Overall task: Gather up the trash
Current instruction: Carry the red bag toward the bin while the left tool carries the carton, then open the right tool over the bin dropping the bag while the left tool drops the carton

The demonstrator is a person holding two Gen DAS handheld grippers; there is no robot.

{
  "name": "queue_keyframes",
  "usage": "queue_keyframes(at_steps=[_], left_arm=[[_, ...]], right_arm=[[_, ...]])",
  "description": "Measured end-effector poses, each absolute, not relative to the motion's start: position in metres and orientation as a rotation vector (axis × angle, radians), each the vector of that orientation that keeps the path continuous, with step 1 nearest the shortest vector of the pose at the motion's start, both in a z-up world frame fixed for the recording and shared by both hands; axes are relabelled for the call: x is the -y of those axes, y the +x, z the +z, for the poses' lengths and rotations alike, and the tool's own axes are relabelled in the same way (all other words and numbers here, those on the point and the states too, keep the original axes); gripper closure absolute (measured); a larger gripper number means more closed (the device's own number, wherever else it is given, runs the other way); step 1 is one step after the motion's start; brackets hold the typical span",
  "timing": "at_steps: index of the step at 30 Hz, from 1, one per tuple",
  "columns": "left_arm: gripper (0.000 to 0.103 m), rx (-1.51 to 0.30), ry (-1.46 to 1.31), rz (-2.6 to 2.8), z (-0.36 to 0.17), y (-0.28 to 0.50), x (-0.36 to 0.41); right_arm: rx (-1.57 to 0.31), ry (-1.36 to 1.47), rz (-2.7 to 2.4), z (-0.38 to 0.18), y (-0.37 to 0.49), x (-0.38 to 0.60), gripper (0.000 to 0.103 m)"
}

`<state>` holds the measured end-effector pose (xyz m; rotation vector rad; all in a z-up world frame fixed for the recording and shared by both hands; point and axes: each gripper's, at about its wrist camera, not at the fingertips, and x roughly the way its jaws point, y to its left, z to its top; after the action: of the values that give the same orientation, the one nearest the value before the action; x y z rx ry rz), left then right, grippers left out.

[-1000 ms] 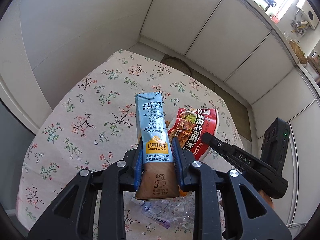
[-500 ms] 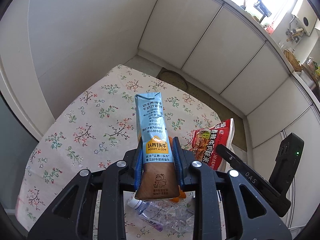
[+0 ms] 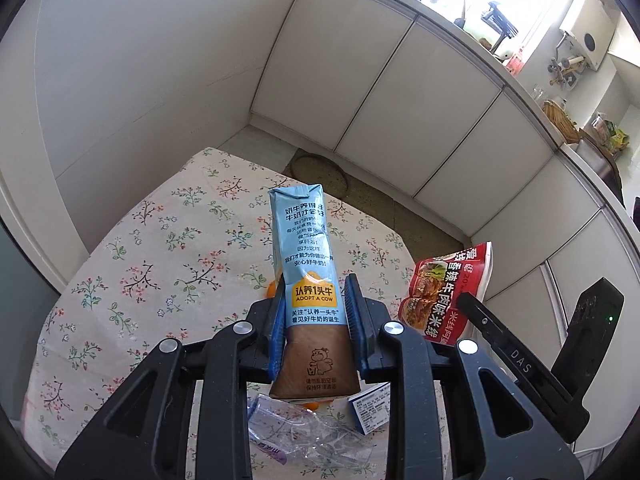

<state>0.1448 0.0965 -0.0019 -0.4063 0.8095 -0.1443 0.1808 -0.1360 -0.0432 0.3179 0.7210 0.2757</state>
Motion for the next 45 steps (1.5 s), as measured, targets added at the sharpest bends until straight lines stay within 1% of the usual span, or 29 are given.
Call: queue_keyframes(at_steps=[11,22,30,32,34,35,36,38,41,43,44,45], left_arm=[[0.077,-0.782,-0.381,-0.236,0.010,0.142,-0.053],[0.077,-0.771,-0.336,-0.334,0.019,0.135,0.001],[0.077,-0.767,-0.289,-0.414,0.024,0.125,0.048],[0.077,-0.767,-0.279,-0.436,0.025,0.123,0.060],[0.077,-0.768,-0.267,-0.457,0.026,0.120,0.074],[0.077,-0.769,-0.261,-0.468,0.026,0.119,0.080],[0.077,-0.771,-0.255,-0.481,0.027,0.117,0.088],[0.077,-0.773,-0.241,-0.507,0.026,0.115,0.104],[0.077,-0.779,-0.217,-0.547,0.023,0.109,0.129],[0.077,-0.783,-0.201,-0.575,0.022,0.104,0.147],[0.077,-0.782,-0.194,-0.588,0.022,0.101,0.155],[0.077,-0.781,-0.185,-0.601,0.021,0.099,0.162]], right_arm=[[-0.623,0.271,0.122,-0.016,0.142,0.186,0.098],[-0.576,0.263,-0.038,-0.004,0.102,0.257,0.098],[-0.643,0.287,-0.138,-0.014,0.077,0.311,0.097],[-0.664,0.281,-0.176,-0.019,0.070,0.321,0.094],[-0.687,0.286,-0.202,-0.023,0.061,0.333,0.093],[-0.692,0.291,-0.213,-0.025,0.057,0.338,0.084],[-0.691,0.297,-0.228,-0.025,0.051,0.344,0.071],[-0.669,0.299,-0.265,-0.023,0.039,0.354,0.060],[-0.642,0.283,-0.319,-0.018,0.020,0.370,0.059],[-0.627,0.269,-0.366,-0.017,0.008,0.380,0.056],[-0.622,0.262,-0.387,-0.017,0.003,0.385,0.051],[-0.615,0.252,-0.416,-0.017,-0.003,0.390,0.042]])
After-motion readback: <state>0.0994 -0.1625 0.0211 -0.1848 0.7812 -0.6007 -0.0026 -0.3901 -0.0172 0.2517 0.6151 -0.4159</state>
